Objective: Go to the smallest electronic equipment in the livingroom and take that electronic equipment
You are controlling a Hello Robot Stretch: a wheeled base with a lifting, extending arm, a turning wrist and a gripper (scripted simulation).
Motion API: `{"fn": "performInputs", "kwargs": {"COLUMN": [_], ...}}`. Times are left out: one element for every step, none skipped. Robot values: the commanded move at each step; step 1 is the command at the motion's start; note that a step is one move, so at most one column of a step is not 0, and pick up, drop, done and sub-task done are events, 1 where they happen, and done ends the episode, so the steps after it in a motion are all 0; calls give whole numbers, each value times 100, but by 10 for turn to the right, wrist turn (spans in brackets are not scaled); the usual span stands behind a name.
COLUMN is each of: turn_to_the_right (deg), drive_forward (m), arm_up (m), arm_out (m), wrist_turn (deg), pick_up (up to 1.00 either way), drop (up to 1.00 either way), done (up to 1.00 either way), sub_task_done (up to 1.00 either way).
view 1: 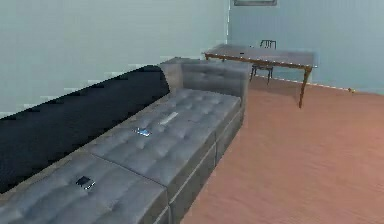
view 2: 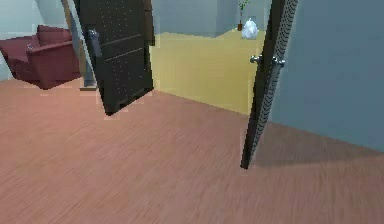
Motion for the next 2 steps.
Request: {"fn": "performInputs", "kwargs": {"turn_to_the_right": [0,-450], "drive_forward": [70,0], "arm_up": [0,0], "arm_out": [0,0], "wrist_turn": [0,0], "pick_up": [0,0], "drop": [0,0], "done": [0,0], "sub_task_done": [0,0]}}
